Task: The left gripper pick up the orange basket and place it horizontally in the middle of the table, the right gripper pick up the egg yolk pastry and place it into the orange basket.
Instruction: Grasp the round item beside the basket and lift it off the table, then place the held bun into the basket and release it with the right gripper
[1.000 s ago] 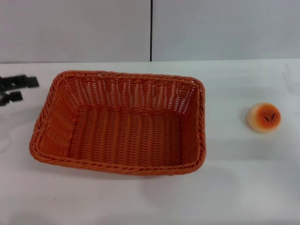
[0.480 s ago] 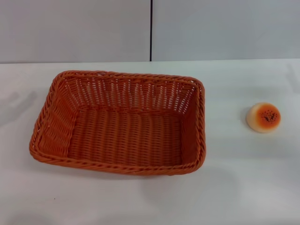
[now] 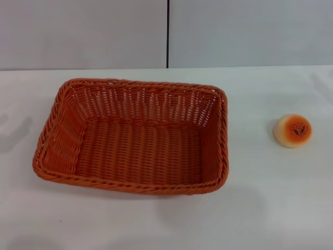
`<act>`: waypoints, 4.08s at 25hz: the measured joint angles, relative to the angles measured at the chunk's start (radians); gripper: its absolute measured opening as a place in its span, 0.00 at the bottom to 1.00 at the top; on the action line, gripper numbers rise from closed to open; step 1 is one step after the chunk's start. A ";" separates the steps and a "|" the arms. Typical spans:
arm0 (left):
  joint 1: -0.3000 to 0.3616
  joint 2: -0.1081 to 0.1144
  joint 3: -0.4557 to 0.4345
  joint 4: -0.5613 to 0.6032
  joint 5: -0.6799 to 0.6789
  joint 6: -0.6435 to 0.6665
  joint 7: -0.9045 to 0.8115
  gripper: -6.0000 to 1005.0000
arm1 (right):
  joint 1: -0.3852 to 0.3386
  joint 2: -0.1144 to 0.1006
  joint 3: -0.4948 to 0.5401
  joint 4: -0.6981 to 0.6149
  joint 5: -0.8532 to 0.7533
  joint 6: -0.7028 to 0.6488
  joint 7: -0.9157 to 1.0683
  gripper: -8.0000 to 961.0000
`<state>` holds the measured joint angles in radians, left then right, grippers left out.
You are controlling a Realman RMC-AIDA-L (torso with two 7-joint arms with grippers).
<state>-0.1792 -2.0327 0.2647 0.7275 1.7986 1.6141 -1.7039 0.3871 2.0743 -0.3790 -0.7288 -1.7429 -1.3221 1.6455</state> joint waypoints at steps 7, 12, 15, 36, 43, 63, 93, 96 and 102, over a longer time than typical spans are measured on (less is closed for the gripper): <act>0.055 -0.022 -0.063 -0.066 -0.007 0.017 0.295 0.81 | 0.028 -0.007 0.000 -0.280 -0.367 -0.128 0.503 0.71; 0.085 -0.018 -0.139 -0.202 -0.007 0.030 0.565 0.81 | 0.098 -0.044 0.001 -0.437 -0.631 -0.318 0.796 0.70; 0.099 -0.023 -0.212 -0.276 -0.007 0.027 0.683 0.81 | 0.171 -0.067 -0.001 -0.486 -0.796 -0.447 0.912 0.70; 0.145 -0.026 -0.420 -0.475 -0.007 -0.030 1.016 0.81 | 0.359 -0.079 -0.240 -0.174 -1.039 -0.251 1.098 0.67; 0.134 -0.025 -0.424 -0.470 -0.007 -0.055 1.023 0.81 | 0.387 -0.081 -0.265 -0.061 -1.024 -0.159 1.083 0.66; 0.123 -0.003 -0.423 -0.509 -0.007 -0.070 1.047 0.81 | 0.407 -0.062 -0.284 -0.041 -1.014 -0.132 1.073 0.46; 0.095 -0.018 -0.426 -0.519 -0.007 -0.118 1.060 0.81 | 0.477 -0.066 -0.420 0.090 -0.336 -0.291 0.919 0.09; 0.095 -0.018 -0.426 -0.519 -0.007 -0.122 1.061 0.81 | 0.495 -0.063 -0.474 0.118 -0.332 -0.294 0.919 0.08; 0.095 -0.018 -0.420 -0.520 -0.007 -0.132 1.061 0.81 | 0.506 -0.050 -0.510 0.147 -0.326 -0.306 0.899 0.07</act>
<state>-0.0842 -2.0510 -0.1557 0.2071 1.7917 1.4822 -0.6428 0.8931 2.0245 -0.8894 -0.5817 -2.0692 -1.6286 2.5448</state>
